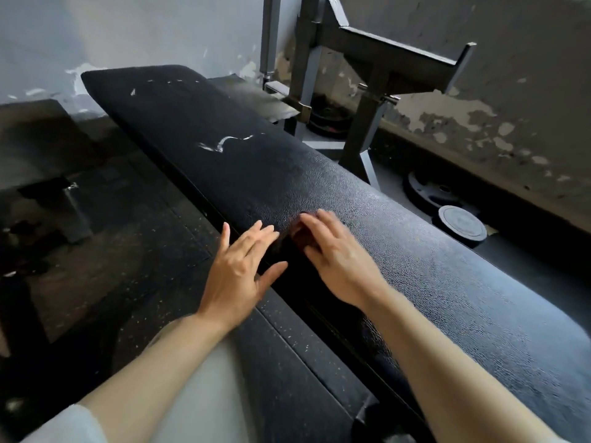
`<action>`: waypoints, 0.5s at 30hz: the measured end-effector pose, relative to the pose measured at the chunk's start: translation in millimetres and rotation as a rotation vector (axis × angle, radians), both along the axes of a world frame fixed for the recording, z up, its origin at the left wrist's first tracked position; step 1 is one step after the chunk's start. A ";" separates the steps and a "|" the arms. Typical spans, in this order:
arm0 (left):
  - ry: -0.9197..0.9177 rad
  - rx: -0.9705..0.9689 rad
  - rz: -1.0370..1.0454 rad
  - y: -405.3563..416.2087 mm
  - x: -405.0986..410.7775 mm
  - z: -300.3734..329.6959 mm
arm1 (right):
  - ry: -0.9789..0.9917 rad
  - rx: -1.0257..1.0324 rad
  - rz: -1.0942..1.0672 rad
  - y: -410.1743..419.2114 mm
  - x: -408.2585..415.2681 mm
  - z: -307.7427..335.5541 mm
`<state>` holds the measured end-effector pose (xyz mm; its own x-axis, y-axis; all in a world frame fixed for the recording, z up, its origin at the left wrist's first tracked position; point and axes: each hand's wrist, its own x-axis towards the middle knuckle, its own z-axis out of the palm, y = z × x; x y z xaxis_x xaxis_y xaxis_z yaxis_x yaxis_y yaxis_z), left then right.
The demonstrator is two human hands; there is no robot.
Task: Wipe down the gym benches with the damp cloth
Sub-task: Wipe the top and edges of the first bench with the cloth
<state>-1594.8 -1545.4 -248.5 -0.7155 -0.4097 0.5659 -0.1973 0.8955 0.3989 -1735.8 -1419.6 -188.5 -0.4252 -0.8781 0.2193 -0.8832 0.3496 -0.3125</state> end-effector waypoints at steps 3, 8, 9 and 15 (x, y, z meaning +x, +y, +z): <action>0.100 0.082 -0.003 -3.5 2.7 -2.4 | -0.051 0.025 -0.194 1.5 -15.2 5.9; 0.383 0.561 0.171 -18.5 21.7 11.3 | -0.270 -0.131 0.061 -56.5 45.7 5.1; 0.432 0.721 0.107 -21.1 25.7 12.7 | -0.324 -0.165 0.081 -70.4 58.6 5.4; 0.724 1.062 0.312 -48.4 51.5 11.0 | -0.307 -0.054 0.331 -124.2 86.1 14.7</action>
<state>-1543.3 -1593.8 -237.5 -0.1852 -0.9794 0.0810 0.2164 0.0398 0.9755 -1649.7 -1543.9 -173.8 -0.1758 -0.9685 0.1763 -0.8084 0.0398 -0.5873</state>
